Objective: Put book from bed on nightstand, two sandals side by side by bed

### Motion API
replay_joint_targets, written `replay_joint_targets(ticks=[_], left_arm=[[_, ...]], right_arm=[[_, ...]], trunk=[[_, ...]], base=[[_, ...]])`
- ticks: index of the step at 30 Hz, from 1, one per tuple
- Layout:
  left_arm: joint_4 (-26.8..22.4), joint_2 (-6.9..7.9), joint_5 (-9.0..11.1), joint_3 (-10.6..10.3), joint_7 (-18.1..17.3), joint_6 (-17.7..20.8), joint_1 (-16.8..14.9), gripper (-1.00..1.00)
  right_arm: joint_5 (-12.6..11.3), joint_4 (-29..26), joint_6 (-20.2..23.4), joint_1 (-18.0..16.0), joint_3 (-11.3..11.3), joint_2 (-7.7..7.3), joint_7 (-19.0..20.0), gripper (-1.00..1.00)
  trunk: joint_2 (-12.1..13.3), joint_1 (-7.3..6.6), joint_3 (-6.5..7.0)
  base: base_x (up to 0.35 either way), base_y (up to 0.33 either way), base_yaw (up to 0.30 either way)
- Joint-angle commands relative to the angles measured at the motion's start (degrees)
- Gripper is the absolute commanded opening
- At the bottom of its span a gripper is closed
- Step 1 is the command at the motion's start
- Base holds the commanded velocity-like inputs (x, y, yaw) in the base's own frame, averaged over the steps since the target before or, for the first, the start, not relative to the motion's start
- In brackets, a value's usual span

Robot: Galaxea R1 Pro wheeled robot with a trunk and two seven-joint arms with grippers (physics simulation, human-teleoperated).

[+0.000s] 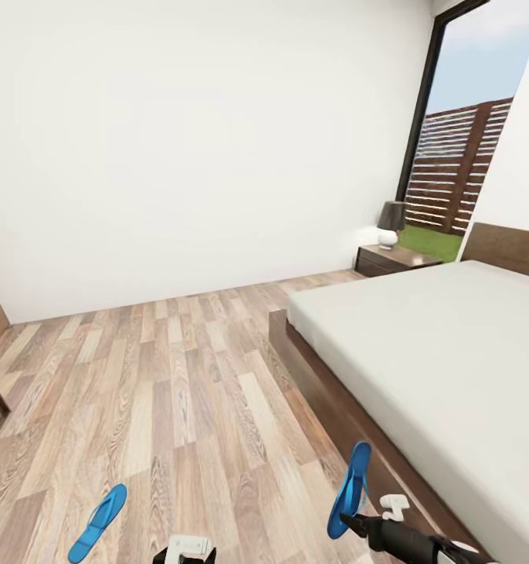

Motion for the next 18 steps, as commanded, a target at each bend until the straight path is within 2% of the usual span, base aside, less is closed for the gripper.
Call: replay_joint_targets(ticks=[1,5,8,18], left_arm=[[0.03,0.01,0.35,-0.02,-0.16,-0.15,-0.03,1.00],[0.03,0.01,0.35,-0.02,-0.16,-0.15,-0.03,1.00],[0.03,0.01,0.35,-0.02,-0.16,-0.15,-0.03,1.00],[0.03,0.01,0.35,-0.02,-0.16,-0.15,-0.03,1.00]], right_arm=[[-0.36,0.19,-0.40,-0.08,0.44,0.03,0.24,-1.00],[-0.35,0.19,-0.40,-0.08,0.44,0.03,0.22,-1.00],[-0.31,0.19,-0.40,-0.08,0.44,0.03,0.23,-1.00],[-0.26,0.19,-0.40,-0.11,0.44,0.03,0.21,-1.00]], trunk=[[-0.02,0.02,-0.06],[-0.02,0.02,-0.06],[-0.02,0.02,-0.06],[-0.02,0.02,-0.06]], base=[[0.308,0.000,0.001],[0.309,0.000,0.059],[0.204,0.000,0.233],[0.017,0.000,0.279]])
